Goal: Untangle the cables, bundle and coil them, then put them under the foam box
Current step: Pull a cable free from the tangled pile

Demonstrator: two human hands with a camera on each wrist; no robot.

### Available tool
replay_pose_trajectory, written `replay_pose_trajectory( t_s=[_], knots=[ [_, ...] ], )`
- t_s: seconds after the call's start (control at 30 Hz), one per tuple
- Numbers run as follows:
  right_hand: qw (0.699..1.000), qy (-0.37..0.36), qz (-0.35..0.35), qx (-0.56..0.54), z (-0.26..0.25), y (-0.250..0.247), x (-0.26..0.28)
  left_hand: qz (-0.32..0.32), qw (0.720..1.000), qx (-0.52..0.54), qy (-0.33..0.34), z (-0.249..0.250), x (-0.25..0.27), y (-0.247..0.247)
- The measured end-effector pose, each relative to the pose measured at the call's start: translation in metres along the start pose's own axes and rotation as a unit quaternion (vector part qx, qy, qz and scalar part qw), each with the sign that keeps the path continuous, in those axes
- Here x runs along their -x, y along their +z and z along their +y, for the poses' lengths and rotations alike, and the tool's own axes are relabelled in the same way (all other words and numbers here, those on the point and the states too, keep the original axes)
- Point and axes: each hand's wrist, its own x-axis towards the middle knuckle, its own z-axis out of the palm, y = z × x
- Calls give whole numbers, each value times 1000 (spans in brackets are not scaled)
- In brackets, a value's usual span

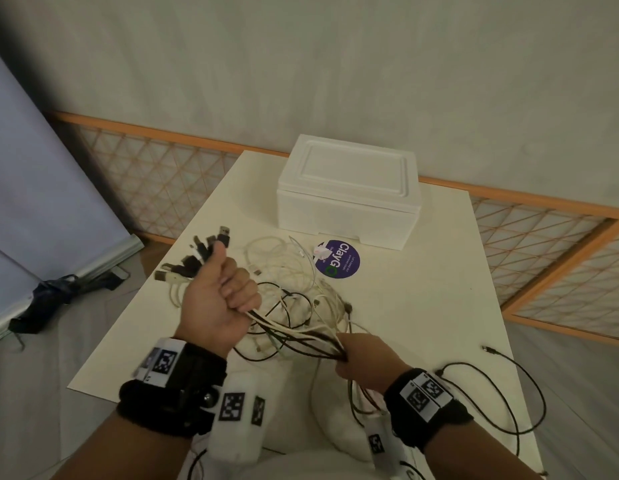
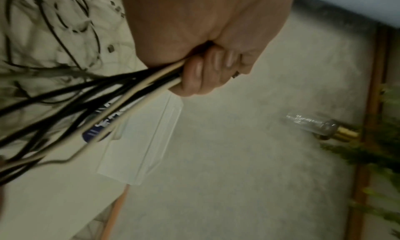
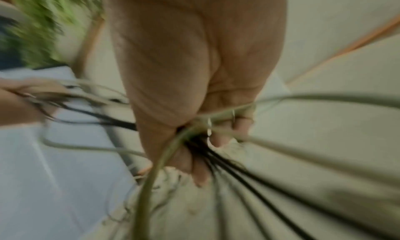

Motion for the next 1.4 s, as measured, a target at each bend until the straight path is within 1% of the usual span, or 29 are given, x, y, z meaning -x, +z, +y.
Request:
replay_pose_trajectory(
  t_s=[0.07, 0.13, 0.23, 0.3, 0.33, 0.4, 0.47, 0.5, 0.53, 0.57, 0.6, 0.63, 0.67, 0.7, 0.73, 0.77, 0.8, 0.83, 0.93, 0.97, 1.03, 1.07, 1.1, 1.13, 1.2, 1.27, 1.33, 1.37, 1.4],
  knots=[
    [1000, 13, 15, -6, 13, 7, -1, -10, 1000, 3, 2, 9, 4, 5],
    [999, 6, 19, -42, 20, 9, -3, -19, 1000, 0, -2, 14, 9, 10],
    [986, 7, -6, -165, 28, 3, -2, -31, 999, -24, -13, 18, 15, 17],
    [972, -10, 14, -236, 33, -2, 2, -32, 999, -35, -18, 21, 18, 17],
    [958, -18, 41, -282, 35, -5, 5, -31, 999, -38, -22, 22, 19, 14],
    [917, -13, 124, -380, 37, -11, 9, -28, 998, -38, -36, 25, 21, 8],
    [882, 39, 232, -410, 38, -17, 8, -25, 998, -38, -51, 28, 22, 4],
    [882, 87, 267, -379, 40, -19, 4, -25, 997, -40, -58, 28, 22, 3],
    [897, 133, 264, -330, 44, -20, -1, -28, 997, -43, -63, 28, 22, 1],
    [922, 166, 219, -272, 45, -20, -6, -34, 996, -47, -68, 28, 22, 1],
    [949, 182, 145, -213, 44, -19, -11, -41, 995, -51, -72, 27, 22, 0],
    [967, 181, 71, -165, 42, -16, -15, -48, 994, -54, -78, 26, 22, 0],
    [975, 169, 21, -141, 40, -12, -19, -56, 993, -55, -82, 24, 21, -3],
    [978, 151, 0, -145, 36, -12, -19, -61, 993, -57, -85, 23, 20, -4],
    [977, 127, 10, -172, 31, -14, -19, -57, 993, -59, -84, 21, 19, -7],
    [971, 105, 43, -212, 25, -18, -16, -45, 994, -63, -82, 20, 18, -9],
    [957, 88, 86, -263, 19, -22, -14, -27, 994, -68, -79, 19, 16, -11],
    [935, 68, 132, -323, 13, -29, -10, -3, 994, -76, -77, 17, 15, -14],
    [839, -15, 226, -495, -3, -58, 7, 42, 992, -93, -76, 13, 12, -20],
    [810, -45, 247, -529, -8, -68, 13, 51, 991, -98, -76, 12, 11, -22],
    [764, -101, 276, -574, -13, -85, 22, 65, 989, -107, -80, 9, 9, -24],
    [749, -125, 284, -586, -16, -92, 26, 69, 988, -113, -83, 8, 8, -25],
    [744, -147, 285, -587, -18, -95, 29, 72, 986, -122, -87, 6, 6, -25],
    [747, -162, 281, -580, -22, -98, 32, 72, 984, -134, -94, 3, 5, -24],
    [777, -180, 243, -552, -30, -96, 34, 68, 977, -163, -124, -6, 2, -21],
    [826, -174, 171, -508, -39, -87, 32, 45, 971, -172, -161, -16, 1, -12],
    [897, -171, 110, -393, -47, -75, 25, 29, 972, -157, -173, -22, -1, -2],
    [921, -181, 82, -336, -50, -71, 22, 27, 974, -152, -168, -24, -3, 3],
    [930, -193, 68, -306, -52, -67, 21, 30, 975, -155, -157, -24, -5, 6]
  ],
)
